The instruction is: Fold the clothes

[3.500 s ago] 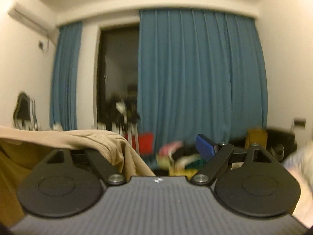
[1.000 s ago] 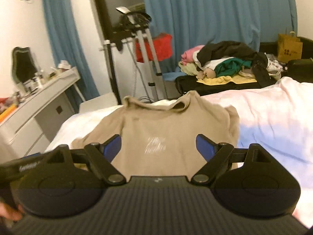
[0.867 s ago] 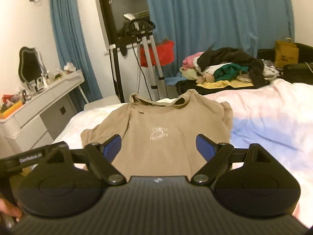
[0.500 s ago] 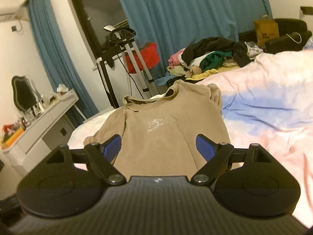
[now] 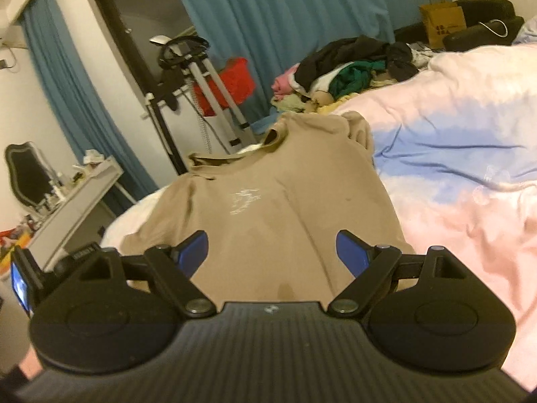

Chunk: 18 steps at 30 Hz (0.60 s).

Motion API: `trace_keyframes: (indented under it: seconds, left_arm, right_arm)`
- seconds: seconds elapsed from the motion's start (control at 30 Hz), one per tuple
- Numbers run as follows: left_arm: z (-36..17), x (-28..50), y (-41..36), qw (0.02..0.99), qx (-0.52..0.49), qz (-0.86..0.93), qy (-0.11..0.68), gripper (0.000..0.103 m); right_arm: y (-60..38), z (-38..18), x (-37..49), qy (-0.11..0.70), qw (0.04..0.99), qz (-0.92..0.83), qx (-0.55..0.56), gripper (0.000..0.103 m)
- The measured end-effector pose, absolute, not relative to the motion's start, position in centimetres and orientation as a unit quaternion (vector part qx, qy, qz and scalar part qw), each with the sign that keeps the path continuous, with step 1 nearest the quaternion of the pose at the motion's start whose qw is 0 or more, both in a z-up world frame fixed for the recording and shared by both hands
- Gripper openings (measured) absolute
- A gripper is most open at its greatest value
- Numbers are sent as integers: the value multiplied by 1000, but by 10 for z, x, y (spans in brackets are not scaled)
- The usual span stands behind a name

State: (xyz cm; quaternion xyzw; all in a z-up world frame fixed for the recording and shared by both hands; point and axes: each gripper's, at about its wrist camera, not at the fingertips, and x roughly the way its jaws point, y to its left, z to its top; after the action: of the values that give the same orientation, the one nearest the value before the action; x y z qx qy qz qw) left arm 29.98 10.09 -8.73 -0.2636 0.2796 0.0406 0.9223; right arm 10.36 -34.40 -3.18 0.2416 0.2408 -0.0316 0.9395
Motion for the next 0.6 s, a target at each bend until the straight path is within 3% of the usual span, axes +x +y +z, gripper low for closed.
trace_keyframes:
  seconds: [0.03, 0.17, 0.27, 0.3, 0.33, 0.47, 0.6]
  left_arm:
    - [-92, 317, 105, 919, -267, 31, 287, 57]
    - [-100, 358, 97, 925, -233, 2, 302, 51]
    - [-99, 374, 85, 935, -168, -4, 311, 30]
    - [-97, 379, 83, 937, -149, -11, 316, 15]
    - [-93, 383, 81, 938, -132, -16, 321, 11]
    - [-68, 406, 83, 938, -87, -11, 336, 8]
    - [-27, 437, 77, 955, 7, 20, 297, 7]
  right_arm:
    - [-347, -39, 115, 250, 937, -39, 241, 85]
    - [-361, -57, 145, 261, 927, -67, 259, 85]
    - [-365, -64, 155, 259, 925, -82, 265, 85]
    - [-365, -65, 157, 261, 925, -84, 265, 85]
    - [-363, -66, 158, 262, 924, -85, 265, 85]
    - [-356, -64, 155, 255, 929, -89, 253, 85]
    - [-351, -56, 149, 240, 937, -84, 241, 85]
